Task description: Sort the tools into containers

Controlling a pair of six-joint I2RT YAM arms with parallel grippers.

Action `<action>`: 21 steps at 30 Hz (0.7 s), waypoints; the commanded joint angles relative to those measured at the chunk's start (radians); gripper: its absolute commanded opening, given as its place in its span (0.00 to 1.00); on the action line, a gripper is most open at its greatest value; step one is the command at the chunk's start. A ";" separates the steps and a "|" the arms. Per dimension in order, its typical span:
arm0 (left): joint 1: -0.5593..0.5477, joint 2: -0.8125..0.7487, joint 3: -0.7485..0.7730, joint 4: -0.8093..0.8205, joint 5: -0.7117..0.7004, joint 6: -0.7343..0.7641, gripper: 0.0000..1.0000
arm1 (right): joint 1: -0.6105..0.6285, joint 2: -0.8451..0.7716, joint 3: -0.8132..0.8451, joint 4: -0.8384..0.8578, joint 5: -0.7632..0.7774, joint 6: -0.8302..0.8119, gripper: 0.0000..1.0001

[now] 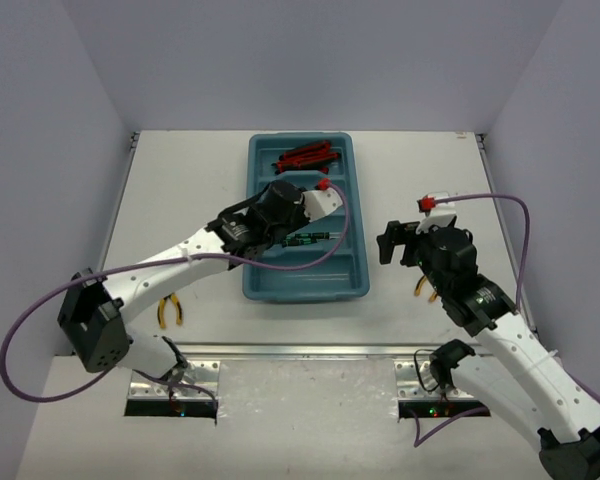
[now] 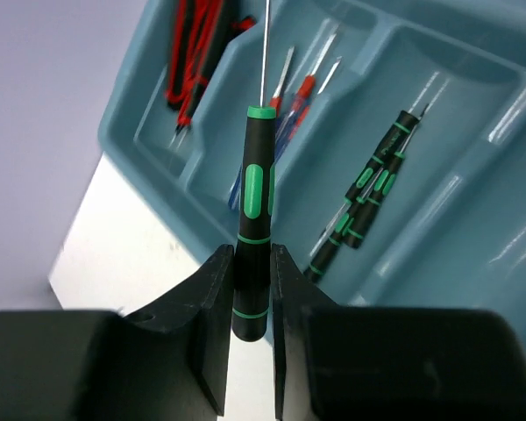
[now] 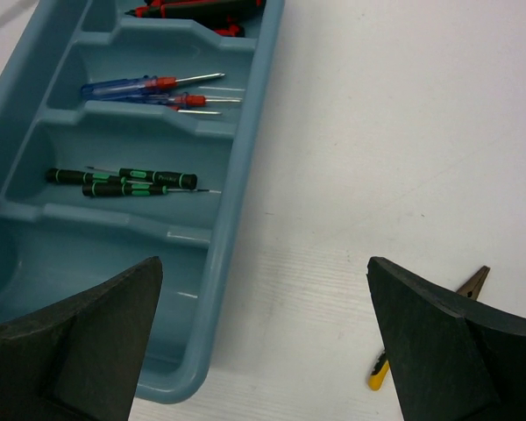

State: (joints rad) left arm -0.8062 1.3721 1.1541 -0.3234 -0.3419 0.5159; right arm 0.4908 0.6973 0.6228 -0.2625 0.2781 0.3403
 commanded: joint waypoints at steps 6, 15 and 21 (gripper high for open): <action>0.103 0.200 0.026 0.114 0.230 0.384 0.00 | -0.001 -0.066 -0.011 0.041 0.187 0.036 0.99; 0.125 0.355 0.156 -0.099 0.290 0.277 0.33 | -0.001 -0.076 -0.016 0.042 0.200 0.047 0.99; 0.124 0.236 0.168 -0.086 0.335 0.218 1.00 | 0.000 -0.026 -0.004 0.041 0.201 0.037 0.99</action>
State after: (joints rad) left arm -0.6903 1.7296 1.2701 -0.4247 -0.0575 0.7919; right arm 0.4908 0.6424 0.6117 -0.2630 0.4454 0.3706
